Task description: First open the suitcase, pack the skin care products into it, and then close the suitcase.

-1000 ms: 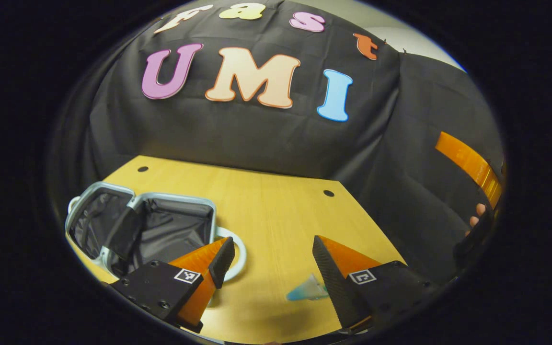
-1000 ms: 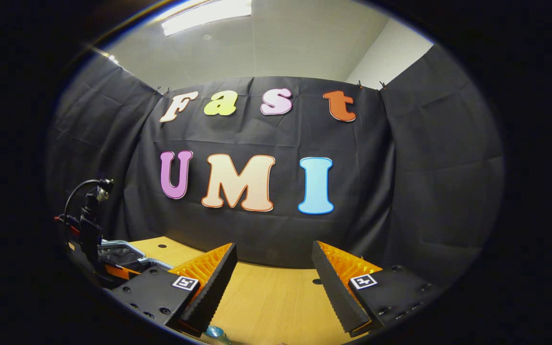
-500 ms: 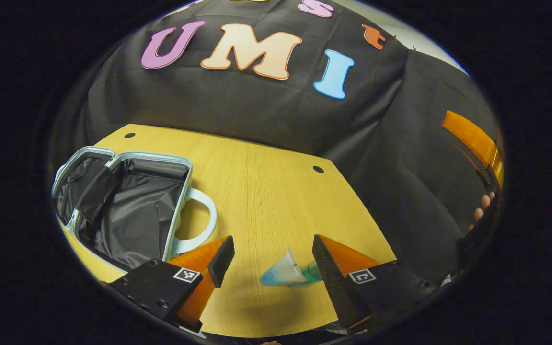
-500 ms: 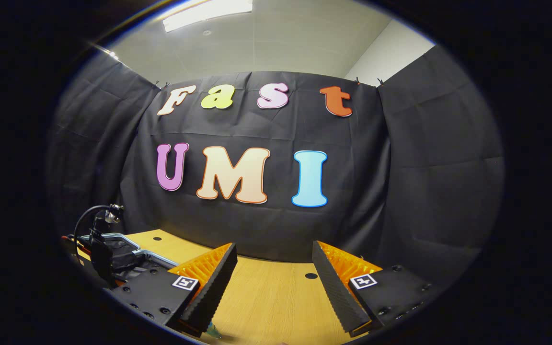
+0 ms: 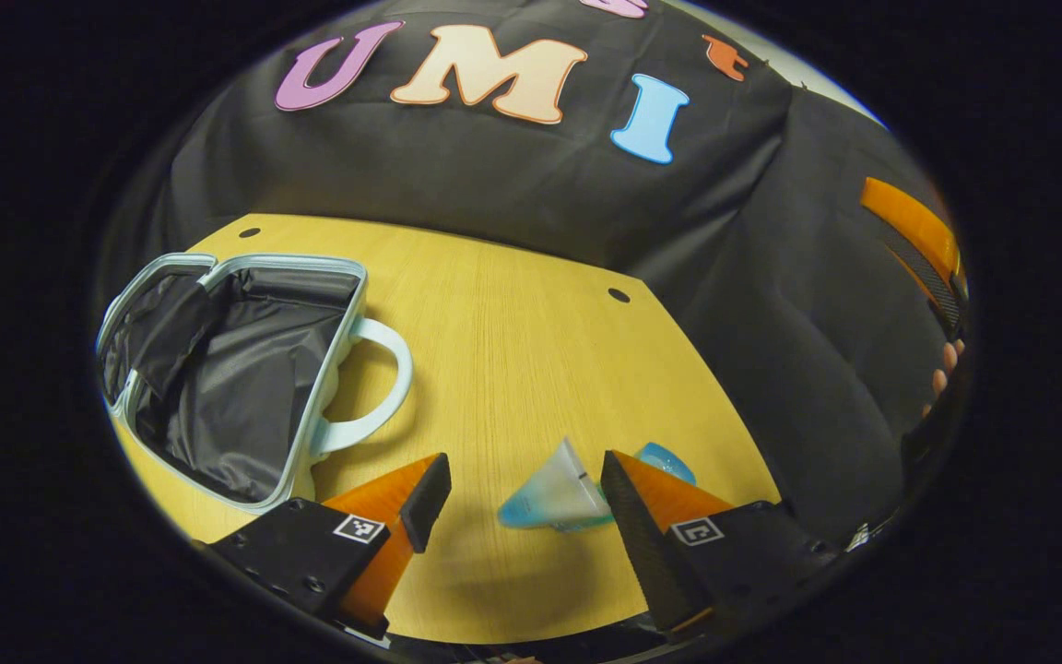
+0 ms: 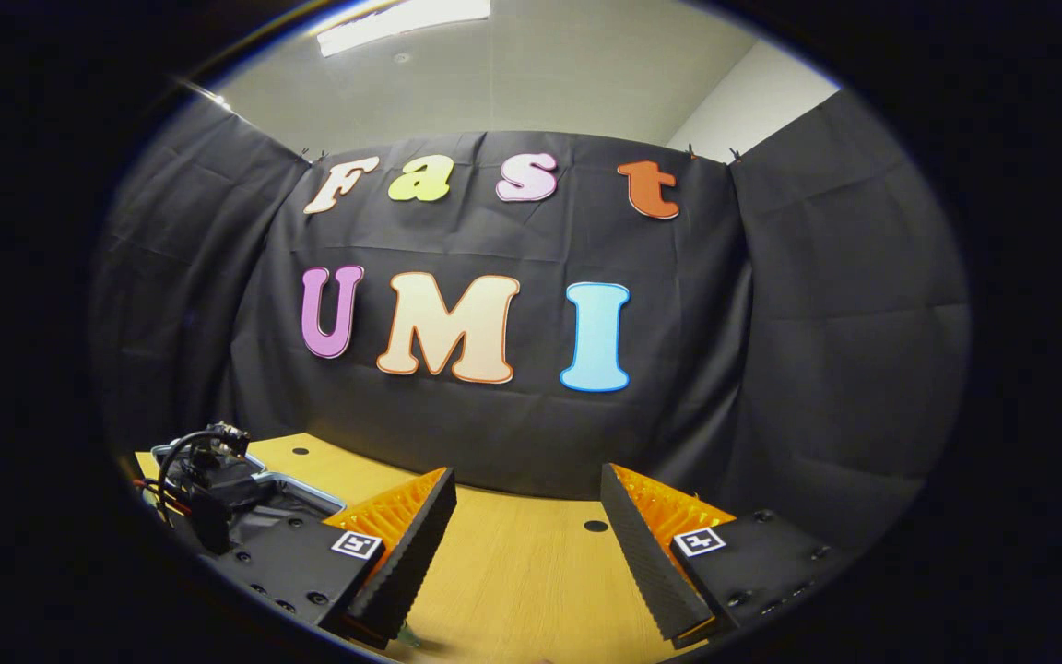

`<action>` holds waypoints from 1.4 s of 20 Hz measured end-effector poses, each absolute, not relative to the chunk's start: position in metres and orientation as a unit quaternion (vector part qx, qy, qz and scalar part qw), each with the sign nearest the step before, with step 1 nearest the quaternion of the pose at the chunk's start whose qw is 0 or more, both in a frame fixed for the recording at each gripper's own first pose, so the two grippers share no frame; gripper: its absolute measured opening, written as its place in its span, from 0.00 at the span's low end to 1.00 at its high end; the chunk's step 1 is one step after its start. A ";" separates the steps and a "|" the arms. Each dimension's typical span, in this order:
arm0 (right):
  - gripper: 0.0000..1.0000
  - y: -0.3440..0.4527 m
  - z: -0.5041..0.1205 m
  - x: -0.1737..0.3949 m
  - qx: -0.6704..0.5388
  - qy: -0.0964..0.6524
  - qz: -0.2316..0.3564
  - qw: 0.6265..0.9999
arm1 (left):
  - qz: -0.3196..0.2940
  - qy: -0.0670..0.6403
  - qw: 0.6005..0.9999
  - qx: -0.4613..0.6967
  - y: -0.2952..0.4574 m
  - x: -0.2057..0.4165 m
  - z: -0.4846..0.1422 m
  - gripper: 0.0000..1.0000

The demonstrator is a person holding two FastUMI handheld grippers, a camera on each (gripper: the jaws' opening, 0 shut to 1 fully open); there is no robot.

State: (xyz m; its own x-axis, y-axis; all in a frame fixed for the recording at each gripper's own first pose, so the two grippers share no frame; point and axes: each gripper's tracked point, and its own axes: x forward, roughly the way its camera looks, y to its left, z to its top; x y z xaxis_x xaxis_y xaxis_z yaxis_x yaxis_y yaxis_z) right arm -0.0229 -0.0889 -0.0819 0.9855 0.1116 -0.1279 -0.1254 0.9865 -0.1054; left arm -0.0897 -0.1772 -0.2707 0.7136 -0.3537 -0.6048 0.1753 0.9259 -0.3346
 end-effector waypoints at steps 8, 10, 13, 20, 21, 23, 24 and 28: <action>0.98 -0.082 -0.081 -0.023 -0.063 0.058 0.064 0.994 | -0.146 0.365 0.910 -0.132 -0.177 -0.100 -0.268 0.96; 0.98 -0.081 -0.082 -0.023 -0.063 0.059 0.064 0.994 | -0.149 0.369 0.909 -0.126 -0.180 -0.103 -0.269 0.96; 0.98 -0.079 -0.083 -0.023 -0.064 0.059 0.066 0.994 | -0.149 0.370 0.909 -0.121 -0.182 -0.104 -0.274 0.96; 0.98 -0.076 -0.087 -0.024 -0.072 0.064 0.071 0.993 | -0.131 0.391 0.903 -0.122 -0.181 -0.106 -0.308 0.96; 0.98 -0.076 -0.088 -0.025 -0.073 0.065 0.072 0.993 | -0.131 0.396 0.901 -0.121 -0.182 -0.107 -0.314 0.96; 0.98 -0.076 -0.089 -0.026 -0.074 0.067 0.073 0.992 | -0.135 0.405 0.896 -0.123 -0.185 -0.109 -0.323 0.94; 0.98 -0.076 -0.091 -0.026 -0.074 0.068 0.075 0.992 | -0.138 0.406 0.895 -0.124 -0.187 -0.109 -0.326 0.93; 0.98 -0.065 -0.104 -0.033 -0.068 0.080 0.092 0.990 | -0.135 0.400 0.900 -0.107 -0.184 -0.101 -0.332 0.55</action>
